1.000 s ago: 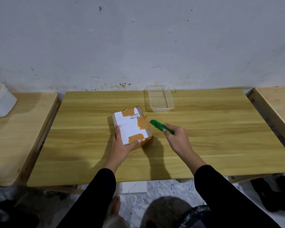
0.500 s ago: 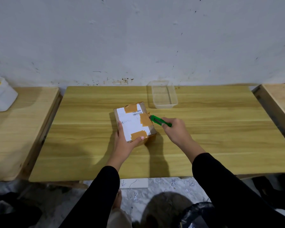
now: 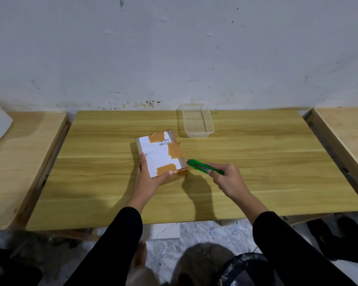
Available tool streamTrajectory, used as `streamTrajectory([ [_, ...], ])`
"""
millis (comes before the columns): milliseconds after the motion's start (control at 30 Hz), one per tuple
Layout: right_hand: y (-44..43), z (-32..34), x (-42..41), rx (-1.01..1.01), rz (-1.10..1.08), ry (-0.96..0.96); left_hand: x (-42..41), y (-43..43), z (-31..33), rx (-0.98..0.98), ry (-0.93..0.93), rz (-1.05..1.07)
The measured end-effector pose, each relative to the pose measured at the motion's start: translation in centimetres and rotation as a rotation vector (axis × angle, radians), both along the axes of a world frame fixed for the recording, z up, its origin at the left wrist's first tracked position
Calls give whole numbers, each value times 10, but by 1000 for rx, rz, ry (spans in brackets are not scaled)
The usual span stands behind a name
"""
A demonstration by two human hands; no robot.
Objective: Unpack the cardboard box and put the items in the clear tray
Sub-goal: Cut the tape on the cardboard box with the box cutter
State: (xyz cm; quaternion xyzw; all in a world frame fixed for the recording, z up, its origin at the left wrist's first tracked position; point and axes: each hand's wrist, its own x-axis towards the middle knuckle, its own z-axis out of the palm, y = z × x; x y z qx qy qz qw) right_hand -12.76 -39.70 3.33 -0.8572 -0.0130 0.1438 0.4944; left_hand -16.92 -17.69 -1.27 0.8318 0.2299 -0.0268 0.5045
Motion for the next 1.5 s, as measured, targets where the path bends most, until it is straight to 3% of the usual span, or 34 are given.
streamTrajectory([
  [167,3,-4,6,112,-102,20,0,2,-2,-35,-4,-16],
  [467,26,-13,18,137,-111,-25,3,5,-4,-16,-18,-38],
  [667,31,-15,31,130,-164,-84,12,37,1,195,-144,-52],
  [900,54,-16,59,57,-232,-134,77,66,8,635,-54,-658],
  [1000,63,-17,69,33,-256,-140,91,78,-3,721,-13,-757],
  [1167,81,-13,82,16,-271,-107,109,92,-2,769,16,-643],
  [1367,107,-3,87,29,-299,-101,115,108,3,695,135,-202],
  [1500,126,2,87,17,-284,-110,90,110,10,738,81,-147],
])
